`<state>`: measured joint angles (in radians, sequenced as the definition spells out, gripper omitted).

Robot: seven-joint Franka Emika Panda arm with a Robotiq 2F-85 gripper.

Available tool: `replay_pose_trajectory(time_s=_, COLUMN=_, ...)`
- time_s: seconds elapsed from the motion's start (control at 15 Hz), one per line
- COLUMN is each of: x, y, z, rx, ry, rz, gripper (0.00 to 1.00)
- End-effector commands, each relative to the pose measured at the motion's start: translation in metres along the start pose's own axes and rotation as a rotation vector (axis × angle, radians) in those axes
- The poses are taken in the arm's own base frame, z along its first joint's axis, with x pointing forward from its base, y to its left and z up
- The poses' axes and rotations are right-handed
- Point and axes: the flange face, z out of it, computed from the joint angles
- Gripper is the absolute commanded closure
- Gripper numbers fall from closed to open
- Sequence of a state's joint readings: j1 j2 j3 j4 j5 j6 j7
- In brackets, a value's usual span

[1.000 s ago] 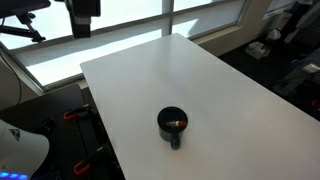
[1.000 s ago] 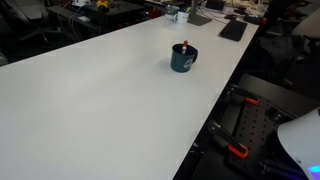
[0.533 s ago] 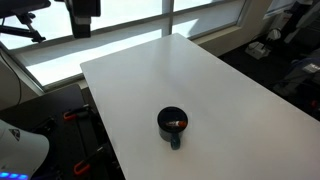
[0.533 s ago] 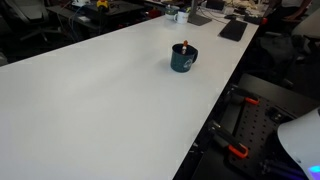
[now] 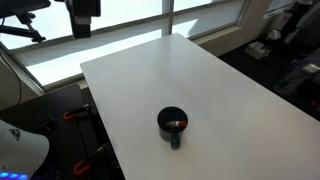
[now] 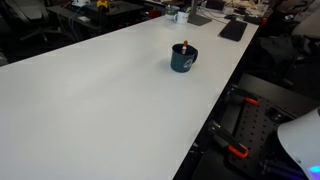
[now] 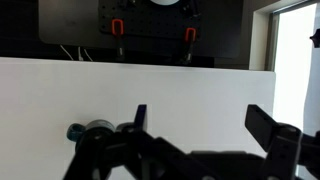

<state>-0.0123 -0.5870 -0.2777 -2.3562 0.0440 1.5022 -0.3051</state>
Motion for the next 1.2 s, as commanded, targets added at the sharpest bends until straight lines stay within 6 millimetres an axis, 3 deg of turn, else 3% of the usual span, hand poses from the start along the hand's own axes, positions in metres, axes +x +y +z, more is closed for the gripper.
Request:
replay_pose_trajectory(time_s=0.0, x=0.000, y=0.000, z=0.000, rx=0.000, ry=-0.001, rz=0.000, gripper=0.00)
replay_pose_trajectory(time_s=0.53, x=0.000, y=0.000, z=0.000, rx=0.000, ry=-0.001, rz=0.000, gripper=0.00)
replay_pose_trajectory(time_s=1.0, x=0.033, y=0.044, z=0.003, rx=0.066, ry=-0.057, rz=-0.010, gripper=0.00)
replay_pose_trajectory(time_s=1.07, x=0.018, y=0.031, z=0.008, rx=0.035, ry=-0.043, rz=0.003, gripper=0.00)
replay_pose_trajectory(time_s=1.13, x=0.022, y=0.038, z=0.008, rx=0.044, ry=-0.049, rz=0.001, gripper=0.00)
